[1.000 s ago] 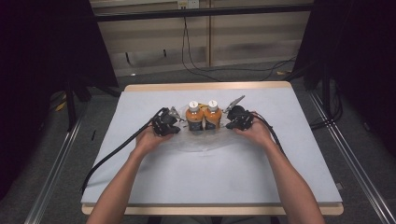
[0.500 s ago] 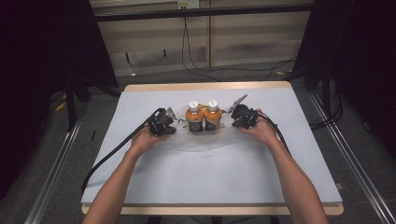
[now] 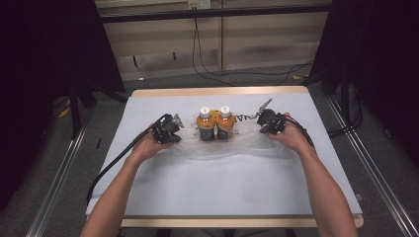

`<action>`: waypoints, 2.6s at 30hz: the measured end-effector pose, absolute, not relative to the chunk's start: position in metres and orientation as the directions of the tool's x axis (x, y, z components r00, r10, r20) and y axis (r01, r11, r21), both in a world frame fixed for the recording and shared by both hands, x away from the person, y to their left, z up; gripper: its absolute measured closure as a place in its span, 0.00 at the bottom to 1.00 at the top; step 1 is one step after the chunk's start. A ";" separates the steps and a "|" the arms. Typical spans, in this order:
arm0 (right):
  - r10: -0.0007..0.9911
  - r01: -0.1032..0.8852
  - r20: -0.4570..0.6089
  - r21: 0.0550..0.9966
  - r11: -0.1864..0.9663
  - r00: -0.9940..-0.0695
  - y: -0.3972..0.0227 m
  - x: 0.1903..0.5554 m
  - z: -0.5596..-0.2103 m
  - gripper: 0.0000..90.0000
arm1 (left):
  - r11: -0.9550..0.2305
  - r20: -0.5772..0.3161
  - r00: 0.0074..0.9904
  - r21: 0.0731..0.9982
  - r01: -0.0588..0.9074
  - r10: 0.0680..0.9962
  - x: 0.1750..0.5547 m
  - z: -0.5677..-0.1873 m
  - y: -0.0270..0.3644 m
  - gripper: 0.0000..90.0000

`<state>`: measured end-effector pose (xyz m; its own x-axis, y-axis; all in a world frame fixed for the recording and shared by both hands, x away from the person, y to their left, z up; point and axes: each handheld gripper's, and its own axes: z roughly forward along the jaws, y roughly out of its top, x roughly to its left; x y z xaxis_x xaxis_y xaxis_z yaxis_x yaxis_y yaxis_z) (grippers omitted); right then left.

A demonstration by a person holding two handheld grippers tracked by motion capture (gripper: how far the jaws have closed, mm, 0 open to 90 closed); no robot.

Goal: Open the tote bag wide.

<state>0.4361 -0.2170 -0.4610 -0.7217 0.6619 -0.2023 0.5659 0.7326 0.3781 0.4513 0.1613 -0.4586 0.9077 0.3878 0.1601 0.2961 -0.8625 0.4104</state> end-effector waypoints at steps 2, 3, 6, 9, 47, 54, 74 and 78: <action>0.658 0.566 -0.193 0.371 0.736 -0.728 -0.224 0.435 -0.460 1.00 | -0.876 0.176 0.910 0.387 0.286 0.375 0.452 -0.458 0.164 1.00; 0.658 0.566 -0.193 0.371 0.736 -0.728 -0.224 0.435 -0.460 1.00 | -0.876 0.176 0.910 0.387 0.286 0.375 0.452 -0.458 0.164 1.00; 0.665 0.585 -0.181 0.348 0.732 -0.725 -0.241 0.433 -0.459 1.00 | -0.871 0.169 0.904 0.384 0.306 0.392 0.456 -0.458 0.171 1.00; 0.667 0.591 -0.160 0.347 0.728 -0.728 -0.250 0.431 -0.457 1.00 | -0.868 0.165 0.903 0.389 0.310 0.396 0.459 -0.458 0.173 1.00; 0.663 0.587 -0.170 0.344 0.733 -0.729 -0.257 0.417 -0.457 1.00 | -0.799 0.061 0.889 0.469 0.376 0.454 0.449 -0.460 0.197 1.00; 0.703 0.593 -0.104 0.459 0.662 -0.704 -0.256 0.410 -0.457 1.00 | -0.706 -0.010 0.878 0.590 0.391 0.478 0.442 -0.453 0.200 1.00; 0.679 0.480 0.005 0.711 0.514 -0.734 -0.238 0.386 -0.424 1.00 | -0.543 -0.067 0.890 0.771 0.332 0.450 0.384 -0.428 0.189 1.00; 0.657 0.469 0.028 0.723 0.506 -0.753 -0.229 0.387 -0.423 1.00 | -0.508 -0.091 0.894 0.796 0.330 0.439 0.375 -0.425 0.182 1.00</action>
